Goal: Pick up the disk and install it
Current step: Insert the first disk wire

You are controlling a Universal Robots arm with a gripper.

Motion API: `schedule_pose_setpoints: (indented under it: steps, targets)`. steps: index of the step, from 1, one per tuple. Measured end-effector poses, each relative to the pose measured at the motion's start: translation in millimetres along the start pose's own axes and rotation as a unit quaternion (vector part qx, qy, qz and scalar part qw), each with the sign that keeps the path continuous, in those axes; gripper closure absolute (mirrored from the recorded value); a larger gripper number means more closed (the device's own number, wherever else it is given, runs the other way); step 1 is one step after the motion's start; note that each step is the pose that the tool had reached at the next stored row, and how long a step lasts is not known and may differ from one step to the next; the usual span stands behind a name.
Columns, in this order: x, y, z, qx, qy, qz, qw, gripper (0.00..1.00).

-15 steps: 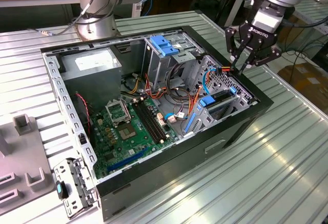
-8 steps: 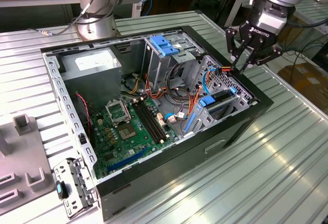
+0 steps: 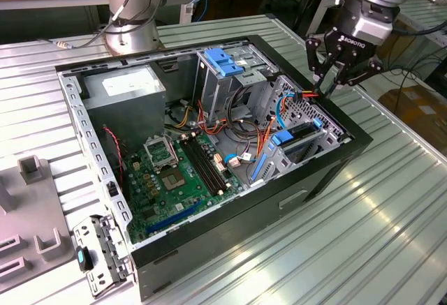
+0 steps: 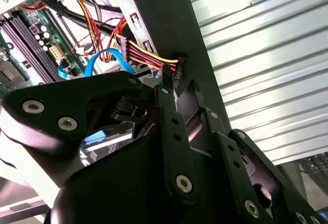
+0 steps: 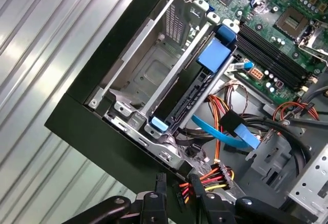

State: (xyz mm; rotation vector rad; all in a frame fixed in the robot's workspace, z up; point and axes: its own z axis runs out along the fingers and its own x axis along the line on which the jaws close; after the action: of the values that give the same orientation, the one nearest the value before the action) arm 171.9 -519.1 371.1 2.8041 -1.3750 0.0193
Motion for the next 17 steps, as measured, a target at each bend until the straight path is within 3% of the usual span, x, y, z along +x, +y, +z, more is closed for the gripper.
schedule_pose_setpoints:
  steps: [5,10,14,17]
  targets:
    - [0.1,-1.5,2.1,0.0009,0.0004,-0.042,0.99911,0.69]
    - [-3.8,-6.8,4.7,0.0011,0.0006,-0.055,0.9985,0.69]
    - [-4.6,-8.7,5.8,0.0016,0.0011,-0.088,0.99616,0.69]
    - [-2.9,-7.3,6.0,-0.0002,0.0036,-0.095,0.9955,0.69]
